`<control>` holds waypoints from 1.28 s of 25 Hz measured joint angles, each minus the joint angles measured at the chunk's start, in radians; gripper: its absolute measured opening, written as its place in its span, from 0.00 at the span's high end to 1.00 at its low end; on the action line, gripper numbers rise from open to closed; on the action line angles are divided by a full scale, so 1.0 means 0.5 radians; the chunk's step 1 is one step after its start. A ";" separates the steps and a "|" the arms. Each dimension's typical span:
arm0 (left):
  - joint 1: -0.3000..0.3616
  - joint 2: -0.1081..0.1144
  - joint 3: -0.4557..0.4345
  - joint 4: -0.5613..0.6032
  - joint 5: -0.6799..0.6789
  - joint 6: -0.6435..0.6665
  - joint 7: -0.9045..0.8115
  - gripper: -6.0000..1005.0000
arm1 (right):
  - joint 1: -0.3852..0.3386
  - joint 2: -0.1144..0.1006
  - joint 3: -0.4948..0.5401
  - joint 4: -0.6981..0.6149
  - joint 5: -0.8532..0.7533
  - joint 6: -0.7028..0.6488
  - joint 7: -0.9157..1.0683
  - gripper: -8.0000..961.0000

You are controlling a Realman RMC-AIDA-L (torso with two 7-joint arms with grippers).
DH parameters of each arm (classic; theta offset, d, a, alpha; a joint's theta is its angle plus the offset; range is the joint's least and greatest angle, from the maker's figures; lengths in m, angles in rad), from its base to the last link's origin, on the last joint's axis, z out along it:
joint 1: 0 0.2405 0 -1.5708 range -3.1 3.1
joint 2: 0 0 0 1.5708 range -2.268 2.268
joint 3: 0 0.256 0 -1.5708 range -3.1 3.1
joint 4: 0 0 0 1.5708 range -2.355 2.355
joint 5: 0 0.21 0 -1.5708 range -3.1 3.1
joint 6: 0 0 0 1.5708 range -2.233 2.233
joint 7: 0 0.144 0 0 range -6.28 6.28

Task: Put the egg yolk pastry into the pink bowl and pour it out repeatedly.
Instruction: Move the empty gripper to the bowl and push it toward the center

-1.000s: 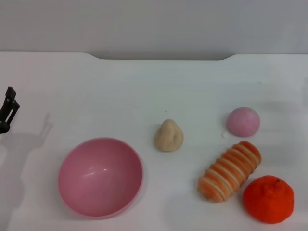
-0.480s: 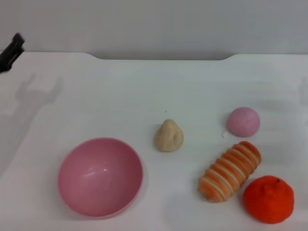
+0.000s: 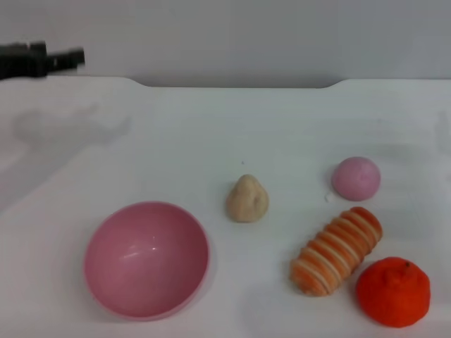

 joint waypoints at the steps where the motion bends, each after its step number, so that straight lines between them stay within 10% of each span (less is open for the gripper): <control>1: 0.006 -0.014 -0.050 0.167 0.232 0.171 -0.147 0.20 | 0.000 0.000 0.001 0.000 0.000 0.000 0.000 0.46; 2: 0.006 -0.014 -0.050 0.167 0.232 0.171 -0.147 0.20 | 0.001 0.000 0.001 0.000 0.000 0.000 0.000 0.46; 4: 0.037 -0.149 -0.200 0.705 0.884 0.723 -0.479 0.20 | 0.002 0.000 0.001 0.000 0.000 0.000 0.000 0.46; 8: 0.056 -0.349 -0.349 1.145 1.238 1.266 -0.587 0.20 | 0.003 -0.002 0.006 0.000 0.000 0.000 0.000 0.46; 15: 0.069 -0.355 -0.190 1.193 1.287 1.614 -0.883 0.20 | 0.004 -0.005 0.019 -0.006 0.000 0.004 0.000 0.46; 32: 0.006 -0.356 0.138 0.777 1.430 1.349 -0.891 0.20 | -0.020 -0.006 0.017 -0.008 0.000 -0.018 0.002 0.47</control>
